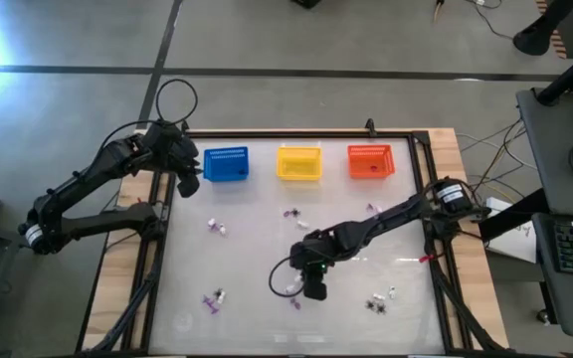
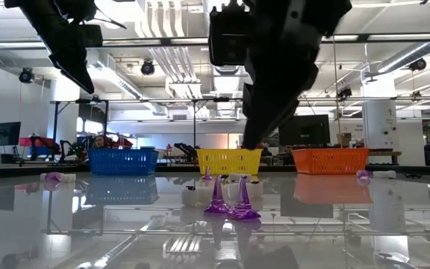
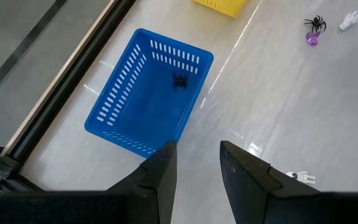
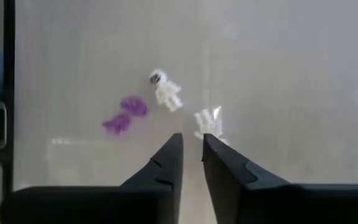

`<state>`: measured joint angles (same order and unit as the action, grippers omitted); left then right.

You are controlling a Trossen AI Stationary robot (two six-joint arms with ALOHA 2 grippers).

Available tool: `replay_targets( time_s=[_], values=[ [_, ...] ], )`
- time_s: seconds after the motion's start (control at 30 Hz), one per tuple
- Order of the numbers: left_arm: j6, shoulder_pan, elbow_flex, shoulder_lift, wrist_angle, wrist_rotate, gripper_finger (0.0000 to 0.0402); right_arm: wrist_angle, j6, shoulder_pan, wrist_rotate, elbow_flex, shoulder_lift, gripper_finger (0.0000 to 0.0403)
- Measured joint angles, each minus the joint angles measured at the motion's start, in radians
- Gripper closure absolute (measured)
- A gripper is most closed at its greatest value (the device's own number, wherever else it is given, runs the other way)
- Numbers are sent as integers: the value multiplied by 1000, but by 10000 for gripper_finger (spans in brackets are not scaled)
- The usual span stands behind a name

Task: Sort Halloween decoration
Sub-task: Put the white skeleton toy into the yellow bin

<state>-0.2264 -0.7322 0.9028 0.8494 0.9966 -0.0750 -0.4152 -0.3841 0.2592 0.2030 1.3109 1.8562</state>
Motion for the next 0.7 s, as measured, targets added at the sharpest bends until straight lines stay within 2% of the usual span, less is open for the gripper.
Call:
replay_targets(
  time_s=[0.13,0.33,0.7],
  values=[
    [0,0,0,0,0,0,296,0,80,3,12,0,21,305],
    [9,0,0,0,0,0,296,2,204,2,-61,-1,26,266],
    [26,0,0,0,0,0,296,16,271,2,-64,-13,56,252]
  ],
)
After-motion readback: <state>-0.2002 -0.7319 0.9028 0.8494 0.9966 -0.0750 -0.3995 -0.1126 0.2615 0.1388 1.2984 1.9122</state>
